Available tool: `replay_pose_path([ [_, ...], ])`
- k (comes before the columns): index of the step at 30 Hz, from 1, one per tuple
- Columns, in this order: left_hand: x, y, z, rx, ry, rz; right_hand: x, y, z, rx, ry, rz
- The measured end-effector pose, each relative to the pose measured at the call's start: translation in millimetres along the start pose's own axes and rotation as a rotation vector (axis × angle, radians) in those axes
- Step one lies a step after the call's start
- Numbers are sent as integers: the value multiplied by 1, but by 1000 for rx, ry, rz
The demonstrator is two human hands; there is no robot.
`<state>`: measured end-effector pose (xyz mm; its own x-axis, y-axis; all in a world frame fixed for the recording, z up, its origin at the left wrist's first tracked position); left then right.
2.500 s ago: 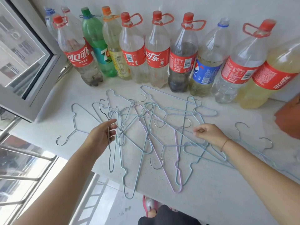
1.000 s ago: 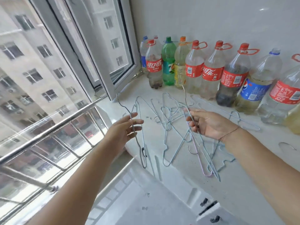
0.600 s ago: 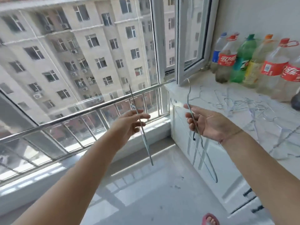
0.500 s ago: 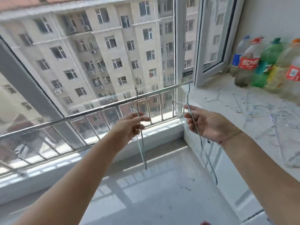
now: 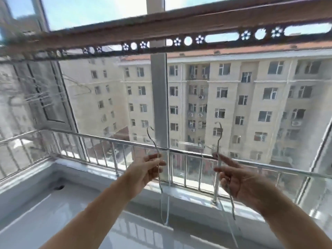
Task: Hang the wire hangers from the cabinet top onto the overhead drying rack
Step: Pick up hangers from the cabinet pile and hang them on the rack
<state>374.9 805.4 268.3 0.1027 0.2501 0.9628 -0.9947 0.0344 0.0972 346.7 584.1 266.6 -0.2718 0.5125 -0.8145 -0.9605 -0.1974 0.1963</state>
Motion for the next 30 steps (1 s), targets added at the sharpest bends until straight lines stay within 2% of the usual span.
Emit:
replay_pose_path([
  [8,79,14,-148,255,-1,127,31,-50,155,-211,22,22],
  [12,126,8,-211,297,-7,187,45,-79,235,-278,39,-11],
  [15,162,-6,-246,268,13,202,52,-104,288,-273,40,-51],
  [23,257,-62,-287,199,-48,247,42,-162,400,-255,3,-156],
  [30,304,-128,-284,183,-27,315,2,-216,448,-221,132,-284],
])
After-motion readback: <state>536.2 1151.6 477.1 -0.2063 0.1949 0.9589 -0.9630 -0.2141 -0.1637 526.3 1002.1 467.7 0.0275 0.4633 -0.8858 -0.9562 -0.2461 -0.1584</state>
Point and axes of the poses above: each hand's wrist, its own y-axis away from the middle knuckle, its own z-axis out of the palm, x = y × z, the point moved 10 cm from there along -y, towards the middle knuckle, and after that the axes turned 9 degrees about x, right-handed, at the moved point
